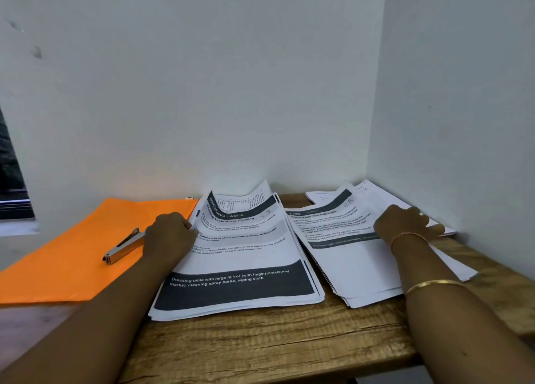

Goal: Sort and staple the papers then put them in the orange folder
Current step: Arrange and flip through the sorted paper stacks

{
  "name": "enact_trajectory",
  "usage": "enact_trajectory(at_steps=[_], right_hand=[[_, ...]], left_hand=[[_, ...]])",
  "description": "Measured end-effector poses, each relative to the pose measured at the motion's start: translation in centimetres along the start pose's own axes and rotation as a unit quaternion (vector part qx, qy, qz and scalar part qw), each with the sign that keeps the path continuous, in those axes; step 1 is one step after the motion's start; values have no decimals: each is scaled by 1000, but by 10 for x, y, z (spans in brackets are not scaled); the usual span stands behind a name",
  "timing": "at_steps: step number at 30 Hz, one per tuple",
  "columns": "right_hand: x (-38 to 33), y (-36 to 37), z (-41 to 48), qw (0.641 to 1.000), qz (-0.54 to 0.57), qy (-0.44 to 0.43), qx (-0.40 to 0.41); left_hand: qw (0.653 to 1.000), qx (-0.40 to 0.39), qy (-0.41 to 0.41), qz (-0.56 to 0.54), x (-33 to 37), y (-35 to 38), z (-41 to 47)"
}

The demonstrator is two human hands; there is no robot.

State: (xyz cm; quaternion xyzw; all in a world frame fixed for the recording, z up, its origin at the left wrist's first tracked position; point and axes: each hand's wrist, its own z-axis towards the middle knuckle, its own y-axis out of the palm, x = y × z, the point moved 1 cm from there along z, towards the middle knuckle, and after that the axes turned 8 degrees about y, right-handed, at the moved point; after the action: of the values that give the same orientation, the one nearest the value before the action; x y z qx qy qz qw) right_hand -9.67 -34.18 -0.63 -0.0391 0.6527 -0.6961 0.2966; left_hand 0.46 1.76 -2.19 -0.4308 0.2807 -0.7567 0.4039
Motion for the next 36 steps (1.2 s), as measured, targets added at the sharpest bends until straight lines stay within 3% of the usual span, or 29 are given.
enact_trajectory(at_steps=[6,11,15,21,26,31,36], right_hand=[[-6,0,-5,999,30,-19,8],[-30,-6,-16,980,153,-127,25],[-53,-3,-36,917,304,-240,-92],[-66,-1,-66,852,343,-349,-185],[-67,-8,-74,786,427,-315,-318],[-65,-16,-77,680,513,-261,-454],[-61,-15,-78,673,453,-287,-510]], left_hand=[[999,34,6,-9,1,-1,1],[989,83,10,-120,6,-3,1],[975,125,6,-181,13,-8,-3],[958,159,-16,-238,17,-12,-3],[954,157,-32,-253,18,-12,-3],[954,160,-34,-250,18,-12,-4],[957,149,-29,-248,18,-12,-4]])
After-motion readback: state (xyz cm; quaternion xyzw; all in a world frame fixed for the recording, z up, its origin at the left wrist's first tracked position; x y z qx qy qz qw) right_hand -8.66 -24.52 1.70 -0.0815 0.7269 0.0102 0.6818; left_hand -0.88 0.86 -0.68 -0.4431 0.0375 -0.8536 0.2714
